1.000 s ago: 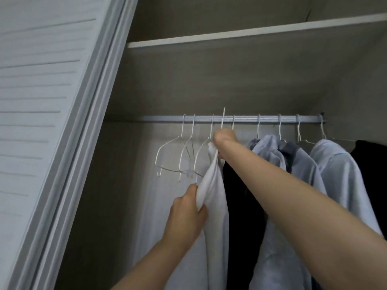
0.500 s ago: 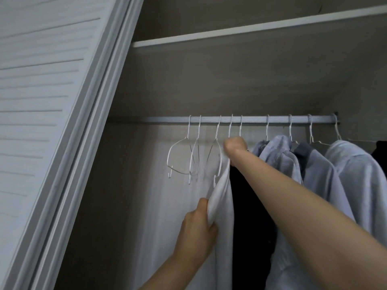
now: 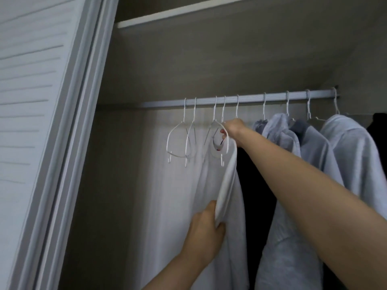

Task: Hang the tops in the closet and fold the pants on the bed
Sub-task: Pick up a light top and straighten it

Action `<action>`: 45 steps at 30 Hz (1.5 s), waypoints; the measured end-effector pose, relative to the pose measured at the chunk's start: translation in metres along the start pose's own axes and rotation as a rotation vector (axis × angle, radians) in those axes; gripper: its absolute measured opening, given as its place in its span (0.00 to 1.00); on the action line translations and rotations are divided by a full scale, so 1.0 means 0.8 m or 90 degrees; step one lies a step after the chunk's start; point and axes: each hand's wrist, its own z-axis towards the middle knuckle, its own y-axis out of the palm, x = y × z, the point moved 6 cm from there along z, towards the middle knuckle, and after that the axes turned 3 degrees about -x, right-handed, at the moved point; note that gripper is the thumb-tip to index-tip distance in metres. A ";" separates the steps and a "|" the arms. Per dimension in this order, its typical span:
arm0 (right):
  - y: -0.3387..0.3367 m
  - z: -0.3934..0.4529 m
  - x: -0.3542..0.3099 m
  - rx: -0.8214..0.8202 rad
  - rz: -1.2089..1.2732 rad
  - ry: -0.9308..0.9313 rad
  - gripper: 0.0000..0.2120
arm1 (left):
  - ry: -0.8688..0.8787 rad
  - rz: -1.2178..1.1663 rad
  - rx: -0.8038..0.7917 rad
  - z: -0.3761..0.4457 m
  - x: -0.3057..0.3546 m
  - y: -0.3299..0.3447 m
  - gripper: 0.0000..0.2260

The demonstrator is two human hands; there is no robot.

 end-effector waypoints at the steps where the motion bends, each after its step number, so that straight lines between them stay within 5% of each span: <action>1: 0.000 0.000 -0.001 -0.015 0.001 0.012 0.09 | -0.007 -0.002 0.003 -0.005 0.000 0.000 0.13; 10: -0.016 -0.052 -0.027 -0.031 0.034 -0.020 0.11 | -0.043 -0.005 0.071 -0.039 0.021 -0.027 0.08; 13: -0.025 -0.087 -0.031 -0.043 -0.027 -0.054 0.06 | -0.078 0.040 0.053 -0.062 0.023 -0.035 0.07; 15: -0.031 -0.120 -0.024 -0.057 -0.090 -0.063 0.11 | -0.097 0.076 0.043 -0.088 0.025 -0.043 0.07; 19: -0.028 -0.219 -0.001 -0.109 -0.144 -0.039 0.03 | -0.160 0.077 0.010 -0.155 0.027 -0.069 0.14; 23: -0.011 -0.331 0.023 -0.124 -0.226 -0.057 0.18 | -0.204 0.087 -0.027 -0.242 0.042 -0.112 0.14; 30: 0.058 -0.550 0.046 -0.303 -0.178 -0.135 0.16 | -0.158 0.343 -0.068 -0.441 0.100 -0.195 0.15; 40: 0.160 -0.902 0.093 -0.699 0.055 -0.120 0.13 | -0.566 0.432 0.133 -0.806 0.198 -0.283 0.14; 45: 0.147 -1.098 0.074 -0.928 0.114 -0.158 0.13 | -0.821 0.525 0.313 -1.002 0.333 -0.269 0.11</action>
